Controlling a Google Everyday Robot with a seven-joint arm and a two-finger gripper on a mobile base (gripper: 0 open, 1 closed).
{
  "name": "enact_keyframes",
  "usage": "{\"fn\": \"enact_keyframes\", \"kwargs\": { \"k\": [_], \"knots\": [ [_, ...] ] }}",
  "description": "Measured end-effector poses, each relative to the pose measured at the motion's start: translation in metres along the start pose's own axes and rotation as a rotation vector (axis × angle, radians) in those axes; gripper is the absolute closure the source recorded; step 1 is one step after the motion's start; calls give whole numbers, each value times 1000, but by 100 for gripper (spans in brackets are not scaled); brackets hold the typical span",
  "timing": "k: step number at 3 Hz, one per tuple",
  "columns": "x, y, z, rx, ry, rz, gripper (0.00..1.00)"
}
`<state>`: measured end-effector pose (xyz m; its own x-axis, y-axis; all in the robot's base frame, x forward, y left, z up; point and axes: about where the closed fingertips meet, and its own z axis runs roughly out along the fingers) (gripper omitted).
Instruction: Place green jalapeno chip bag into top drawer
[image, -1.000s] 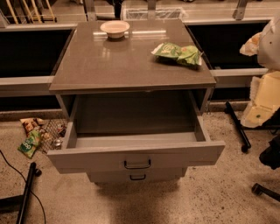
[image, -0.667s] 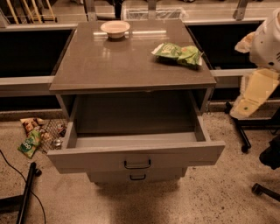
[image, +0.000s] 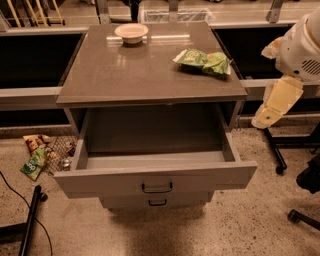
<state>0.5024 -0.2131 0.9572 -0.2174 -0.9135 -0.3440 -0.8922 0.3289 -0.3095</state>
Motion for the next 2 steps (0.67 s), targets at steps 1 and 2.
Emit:
{"fn": "enact_keyframes", "kwargs": {
  "k": [1,2],
  "knots": [
    [-2,-40,22,55,-34,11,0],
    [-7,-95,47,132,-94,47,0]
  ]
}}
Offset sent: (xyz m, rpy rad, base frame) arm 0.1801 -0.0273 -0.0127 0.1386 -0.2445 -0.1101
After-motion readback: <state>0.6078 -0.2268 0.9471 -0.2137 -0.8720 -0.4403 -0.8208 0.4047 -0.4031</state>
